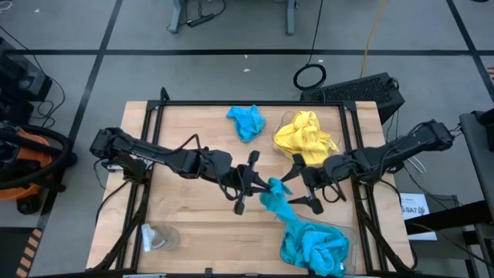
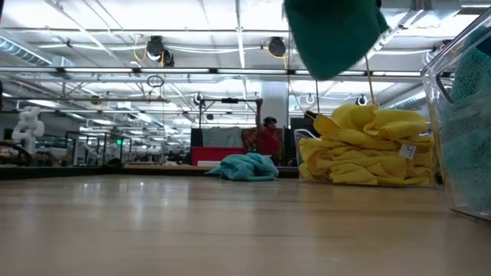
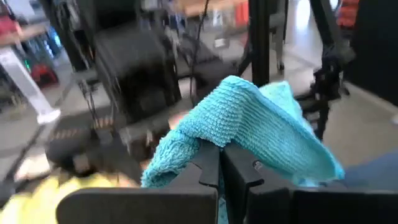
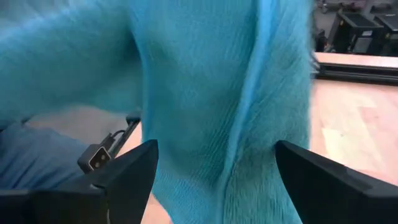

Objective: Sort microfiber towel by color & place in baskets
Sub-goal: Put the blue microfiber cloth into the bottom transparent bin

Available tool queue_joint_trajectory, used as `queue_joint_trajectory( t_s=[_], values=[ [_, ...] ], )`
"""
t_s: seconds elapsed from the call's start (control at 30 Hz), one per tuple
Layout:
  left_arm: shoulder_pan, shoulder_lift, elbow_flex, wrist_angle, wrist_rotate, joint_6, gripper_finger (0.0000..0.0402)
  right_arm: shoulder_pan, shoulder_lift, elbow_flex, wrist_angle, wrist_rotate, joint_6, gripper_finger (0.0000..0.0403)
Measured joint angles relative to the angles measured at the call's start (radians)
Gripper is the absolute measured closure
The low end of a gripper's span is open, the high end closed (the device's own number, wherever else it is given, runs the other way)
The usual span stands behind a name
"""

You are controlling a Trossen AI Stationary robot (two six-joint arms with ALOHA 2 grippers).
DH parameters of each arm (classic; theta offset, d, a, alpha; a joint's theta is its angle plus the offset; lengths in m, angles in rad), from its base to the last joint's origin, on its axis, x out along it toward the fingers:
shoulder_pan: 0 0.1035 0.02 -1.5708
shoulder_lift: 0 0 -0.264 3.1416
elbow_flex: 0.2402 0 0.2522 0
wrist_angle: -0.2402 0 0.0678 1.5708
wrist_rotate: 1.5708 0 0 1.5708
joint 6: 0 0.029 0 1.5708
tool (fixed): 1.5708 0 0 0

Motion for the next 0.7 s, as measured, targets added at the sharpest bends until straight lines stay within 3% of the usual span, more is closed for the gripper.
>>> queue_joint_trajectory(
  t_s=[0.4,0.53,0.7],
  values=[
    [-0.002,0.038,0.0,0.11,0.077,0.034,0.04,0.032,0.081,0.0,0.167,-0.019,-0.021,0.0095],
    [-0.002,0.038,0.0,0.124,0.114,0.036,0.04,0.037,0.091,0.0,0.18,0.001,-0.025,0.0135],
    [-0.002,0.038,0.0,0.153,0.116,0.037,0.04,0.037,0.118,0.001,0.203,0.001,-0.028,0.0216]
  ],
)
